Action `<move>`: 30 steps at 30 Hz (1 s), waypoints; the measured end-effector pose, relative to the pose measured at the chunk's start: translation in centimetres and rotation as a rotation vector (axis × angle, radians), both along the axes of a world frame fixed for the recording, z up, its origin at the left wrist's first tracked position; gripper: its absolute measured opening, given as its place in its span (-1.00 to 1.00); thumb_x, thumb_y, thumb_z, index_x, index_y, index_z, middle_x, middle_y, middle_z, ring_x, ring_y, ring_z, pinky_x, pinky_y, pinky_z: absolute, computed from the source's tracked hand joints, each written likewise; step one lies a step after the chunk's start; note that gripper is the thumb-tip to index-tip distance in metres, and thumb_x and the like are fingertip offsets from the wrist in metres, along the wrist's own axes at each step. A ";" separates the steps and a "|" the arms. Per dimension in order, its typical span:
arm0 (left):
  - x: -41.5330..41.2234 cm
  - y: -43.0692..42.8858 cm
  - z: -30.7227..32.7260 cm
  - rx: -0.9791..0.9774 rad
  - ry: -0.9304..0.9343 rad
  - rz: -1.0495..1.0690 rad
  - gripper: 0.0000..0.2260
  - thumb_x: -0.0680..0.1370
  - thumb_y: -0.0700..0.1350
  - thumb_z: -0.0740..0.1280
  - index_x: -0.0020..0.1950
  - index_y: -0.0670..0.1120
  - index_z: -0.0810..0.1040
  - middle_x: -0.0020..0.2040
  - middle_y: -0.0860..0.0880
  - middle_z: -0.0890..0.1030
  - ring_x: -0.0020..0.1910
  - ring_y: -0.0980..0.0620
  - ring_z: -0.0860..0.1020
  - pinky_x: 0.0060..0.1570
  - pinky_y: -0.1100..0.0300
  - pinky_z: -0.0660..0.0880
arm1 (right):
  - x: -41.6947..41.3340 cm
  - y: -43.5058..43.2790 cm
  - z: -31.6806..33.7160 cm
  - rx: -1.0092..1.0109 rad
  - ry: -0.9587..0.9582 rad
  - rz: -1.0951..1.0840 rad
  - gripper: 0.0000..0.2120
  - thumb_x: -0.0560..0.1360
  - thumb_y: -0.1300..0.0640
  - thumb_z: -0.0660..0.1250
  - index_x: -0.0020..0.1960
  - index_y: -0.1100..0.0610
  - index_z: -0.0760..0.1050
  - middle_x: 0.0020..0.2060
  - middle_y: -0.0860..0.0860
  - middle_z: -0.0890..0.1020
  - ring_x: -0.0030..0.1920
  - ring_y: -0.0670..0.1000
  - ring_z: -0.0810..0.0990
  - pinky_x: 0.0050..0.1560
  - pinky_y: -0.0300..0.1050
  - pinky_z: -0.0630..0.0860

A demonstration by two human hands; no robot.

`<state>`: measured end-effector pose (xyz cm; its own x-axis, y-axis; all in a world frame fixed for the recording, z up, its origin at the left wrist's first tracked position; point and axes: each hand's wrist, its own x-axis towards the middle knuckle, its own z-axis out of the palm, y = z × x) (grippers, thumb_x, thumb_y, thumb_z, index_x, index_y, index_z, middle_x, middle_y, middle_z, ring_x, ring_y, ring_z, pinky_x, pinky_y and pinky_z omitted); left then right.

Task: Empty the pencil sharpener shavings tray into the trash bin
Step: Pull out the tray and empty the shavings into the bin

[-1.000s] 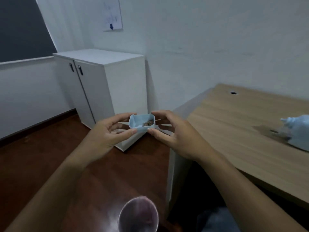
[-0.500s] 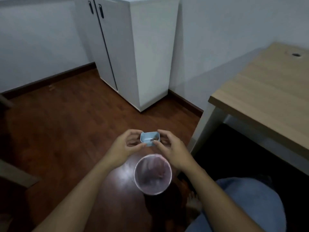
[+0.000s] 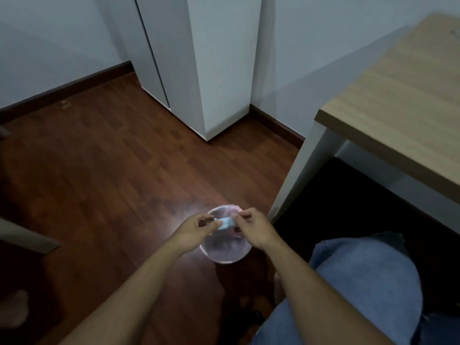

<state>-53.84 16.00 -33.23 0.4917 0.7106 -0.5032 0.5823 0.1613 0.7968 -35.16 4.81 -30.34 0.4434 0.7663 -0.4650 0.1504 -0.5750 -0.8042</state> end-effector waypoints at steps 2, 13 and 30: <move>0.5 -0.1 0.0 -0.028 0.062 -0.009 -0.68 0.61 0.24 0.51 0.03 -0.01 0.80 -0.03 -0.05 0.85 -0.04 0.04 0.73 0.00 0.08 0.62 | 0.1 0.2 -1.2 -0.039 0.024 0.018 -0.68 0.67 -0.23 0.35 -0.03 -0.01 0.63 0.02 0.13 0.83 0.03 0.15 0.86 0.22 0.31 0.74; 2.8 0.8 0.4 -0.243 0.330 0.119 -0.45 0.72 0.33 0.21 0.22 -0.08 0.77 -0.07 -0.04 0.89 -0.04 -0.05 0.68 -0.29 0.14 0.26 | -0.4 0.5 -0.5 -0.079 0.037 -0.017 -0.48 0.79 -0.19 0.13 -0.05 0.05 0.73 -0.03 0.27 0.82 0.03 0.28 0.83 0.23 0.29 0.72; 2.2 0.4 0.6 -0.050 0.048 -0.071 -0.85 0.72 -0.10 0.48 0.28 0.04 0.66 0.04 0.04 0.74 -0.15 0.08 0.66 -0.35 0.49 0.50 | -0.1 1.1 -1.1 -0.070 0.061 -0.089 -0.49 0.57 -0.49 0.08 -0.03 -0.08 0.50 0.20 0.18 0.78 0.27 0.24 0.76 0.40 0.29 0.64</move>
<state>-51.67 16.45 -32.66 0.5144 0.6484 -0.5612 0.6309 0.1572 0.7598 -35.23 5.89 -31.43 0.4778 0.6898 -0.5439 0.0484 -0.6389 -0.7678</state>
